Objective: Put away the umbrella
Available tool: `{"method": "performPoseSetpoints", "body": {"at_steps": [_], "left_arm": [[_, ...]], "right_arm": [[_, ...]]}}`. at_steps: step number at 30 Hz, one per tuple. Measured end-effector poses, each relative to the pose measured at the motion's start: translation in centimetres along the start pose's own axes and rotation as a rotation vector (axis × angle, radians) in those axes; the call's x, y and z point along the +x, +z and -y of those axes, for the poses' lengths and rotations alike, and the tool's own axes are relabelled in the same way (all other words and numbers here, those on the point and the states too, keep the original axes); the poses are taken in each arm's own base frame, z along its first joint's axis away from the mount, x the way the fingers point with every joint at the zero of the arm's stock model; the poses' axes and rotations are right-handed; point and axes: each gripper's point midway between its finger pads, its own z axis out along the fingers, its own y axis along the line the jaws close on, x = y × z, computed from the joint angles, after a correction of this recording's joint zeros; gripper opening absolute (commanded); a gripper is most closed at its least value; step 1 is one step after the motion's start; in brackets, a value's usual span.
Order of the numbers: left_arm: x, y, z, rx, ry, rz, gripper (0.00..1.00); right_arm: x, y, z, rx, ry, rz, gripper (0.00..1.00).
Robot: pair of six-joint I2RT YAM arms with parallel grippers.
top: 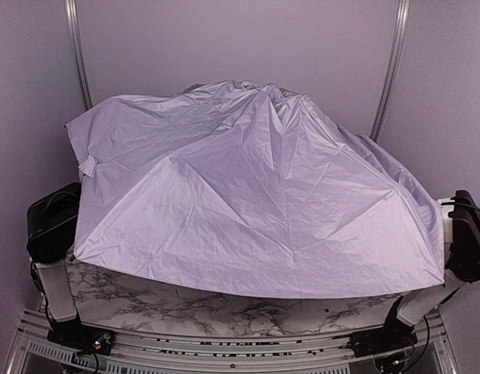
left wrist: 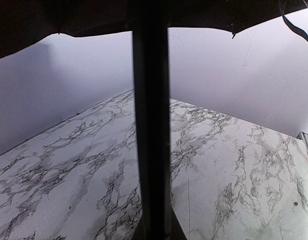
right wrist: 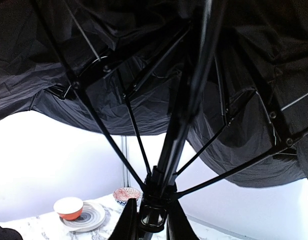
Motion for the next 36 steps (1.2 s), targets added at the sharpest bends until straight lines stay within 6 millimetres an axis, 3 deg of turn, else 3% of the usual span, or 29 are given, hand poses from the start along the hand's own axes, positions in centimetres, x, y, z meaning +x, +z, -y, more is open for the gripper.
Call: {"method": "performPoseSetpoints", "body": {"at_steps": [4, 9, 12, 15, 18, 21, 24, 26, 30, 32, 33, 34, 36], "left_arm": [[0.2, 0.2, 0.0, 0.009, -0.015, 0.013, 0.00], [0.5, 0.4, 0.1, 0.016, -0.041, 0.028, 0.14], [-1.6, 0.2, 0.1, 0.014, -0.040, 0.108, 0.22], [-3.7, -0.3, 0.2, 0.003, -0.023, 0.166, 0.40], [-4.0, -1.3, 0.5, -0.002, -0.005, 0.167, 0.51], [-2.9, -2.7, 0.5, -0.005, 0.012, 0.124, 0.59], [-1.8, -4.8, 0.4, -0.004, 0.018, 0.059, 0.64], [-2.2, -6.4, 0.2, 0.003, 0.014, 0.035, 0.64], [-7.0, -10.1, -3.2, -0.061, -0.024, 0.088, 0.63], [-10.2, -12.8, -6.3, -0.146, -0.052, 0.157, 0.51], [-12.0, -15.1, -9.1, -0.232, -0.073, 0.203, 0.50], [-12.5, -15.6, -9.7, -0.255, -0.077, 0.216, 0.51], [-13.5, -17.9, -13.1, -0.393, -0.096, 0.234, 0.56]], "right_arm": [[-1.0, -0.2, 0.9, 0.032, 0.020, 0.010, 0.00], [-0.6, -0.4, 2.7, 0.099, 0.048, -0.022, 0.00], [-0.5, -0.6, 4.6, 0.162, 0.055, -0.025, 0.00], [-0.6, -1.0, 7.9, 0.254, 0.054, -0.020, 0.00], [-0.9, -1.6, 10.4, 0.328, 0.039, -0.006, 0.00], [-1.5, -2.0, 12.2, 0.371, 0.015, 0.009, 0.00], [-2.3, -2.6, 13.6, 0.391, -0.014, 0.019, 0.00], [-2.8, -3.2, 14.7, 0.395, -0.031, 0.027, 0.00], [-4.0, -4.9, 17.6, 0.390, -0.086, 0.038, 0.00], [-4.2, -5.5, 18.4, 0.380, -0.114, 0.037, 0.00], [-4.2, -5.7, 18.5, 0.366, -0.124, 0.034, 0.00], [-4.1, -5.7, 18.3, 0.349, -0.130, 0.033, 0.00], [-4.1, -5.4, 17.6, 0.306, -0.134, 0.031, 0.00]]}}
